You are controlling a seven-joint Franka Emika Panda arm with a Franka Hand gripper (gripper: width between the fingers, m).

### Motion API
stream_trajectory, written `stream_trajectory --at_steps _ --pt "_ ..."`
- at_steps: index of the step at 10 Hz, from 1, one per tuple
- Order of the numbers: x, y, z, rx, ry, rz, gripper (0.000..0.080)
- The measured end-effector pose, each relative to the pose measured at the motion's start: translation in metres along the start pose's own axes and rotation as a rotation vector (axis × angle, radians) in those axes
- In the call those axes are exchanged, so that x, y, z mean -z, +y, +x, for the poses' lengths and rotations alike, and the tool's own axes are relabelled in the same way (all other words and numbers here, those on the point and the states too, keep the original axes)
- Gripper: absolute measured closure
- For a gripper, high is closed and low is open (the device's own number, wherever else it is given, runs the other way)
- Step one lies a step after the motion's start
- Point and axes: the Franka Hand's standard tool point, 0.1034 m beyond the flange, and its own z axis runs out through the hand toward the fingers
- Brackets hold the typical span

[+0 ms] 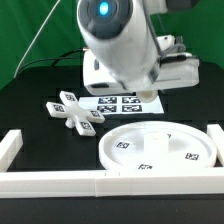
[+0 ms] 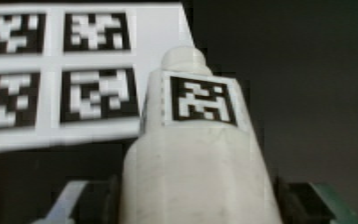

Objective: Assemble round table

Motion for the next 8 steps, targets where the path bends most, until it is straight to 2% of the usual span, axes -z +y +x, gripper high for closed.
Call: stream_trajectory --at_steps 1,5,6,7,8 --pt "0.013 -0.005 -0.008 0.021 0.066 -0.005 0.0393" --pt "0.024 -0.002 0.006 0.036 0.349 -0.026 0.0393" --pt "0.041 0.001 0.007 0.092 0.402 -0.033 0.0393" --pt "0.076 0.001 0.007 0.120 0.466 -0.018 0.0393" --pt "0.094 -0.004 0.008 0.121 0.527 -0.020 0.0393"
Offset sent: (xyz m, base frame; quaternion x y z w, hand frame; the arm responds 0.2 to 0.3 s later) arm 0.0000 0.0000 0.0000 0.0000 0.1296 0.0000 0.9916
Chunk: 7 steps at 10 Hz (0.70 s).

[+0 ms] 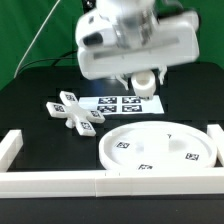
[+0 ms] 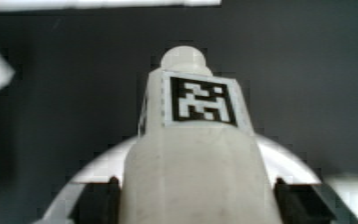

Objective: Assemble round table

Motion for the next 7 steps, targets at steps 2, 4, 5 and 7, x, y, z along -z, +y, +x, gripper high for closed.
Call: stream_trajectory --at_steps 2,4,5,7 --pt "-0.004 -0.002 0.000 0.008 0.158 -0.022 0.0392" --pt "-0.002 0.000 0.012 0.016 0.325 -0.054 0.0392" --pt "-0.001 -0.007 0.022 0.042 0.413 -0.069 0.0392" --pt "0.006 -0.013 0.035 0.029 0.592 -0.075 0.0392"
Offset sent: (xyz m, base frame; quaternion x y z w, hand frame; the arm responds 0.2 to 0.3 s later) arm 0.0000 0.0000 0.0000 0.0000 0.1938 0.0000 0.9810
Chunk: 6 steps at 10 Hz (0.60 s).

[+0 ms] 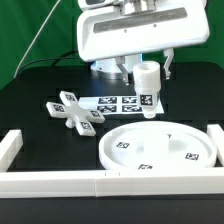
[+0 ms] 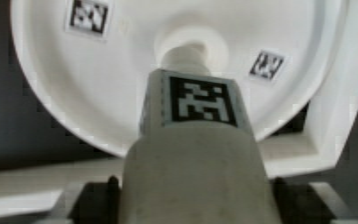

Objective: Assemble round table

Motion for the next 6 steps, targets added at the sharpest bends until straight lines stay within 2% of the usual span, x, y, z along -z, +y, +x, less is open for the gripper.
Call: stream_trajectory --at_steps 1,2,4,5,6 --pt "-0.0003 -0.0117 -0.0082 -0.034 -0.006 0.004 0.0392" --pt "0.0011 -0.0087 -0.0036 -0.002 0.064 -0.010 0.0392" --pt "-0.0014 -0.0097 -0.0076 0.000 0.047 -0.008 0.0392" --pt "-0.0033 -0.0164 -0.0069 0.026 0.079 -0.012 0.0392" --pt "-0.0074 -0.0170 -0.0064 0.069 0.091 -0.019 0.0392"
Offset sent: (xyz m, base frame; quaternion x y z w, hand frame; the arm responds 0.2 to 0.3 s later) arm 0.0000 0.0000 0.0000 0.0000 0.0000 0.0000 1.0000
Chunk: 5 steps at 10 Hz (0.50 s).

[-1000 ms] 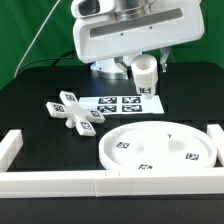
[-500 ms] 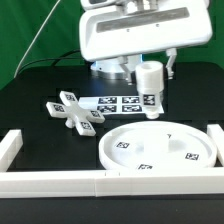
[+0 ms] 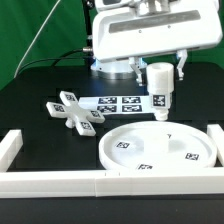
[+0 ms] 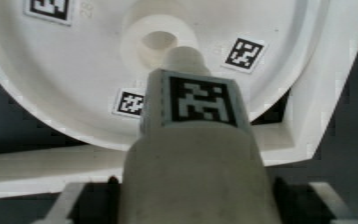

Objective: Assemble round table

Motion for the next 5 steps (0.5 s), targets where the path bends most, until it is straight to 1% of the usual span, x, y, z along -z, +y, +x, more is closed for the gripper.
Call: stream_trajectory --at_steps 1,5 --pt "-0.0029 0.0011 0.0026 0.035 0.030 -0.011 0.0392" --pt "-0.0041 0.0012 0.0009 0.032 0.025 -0.011 0.0392"
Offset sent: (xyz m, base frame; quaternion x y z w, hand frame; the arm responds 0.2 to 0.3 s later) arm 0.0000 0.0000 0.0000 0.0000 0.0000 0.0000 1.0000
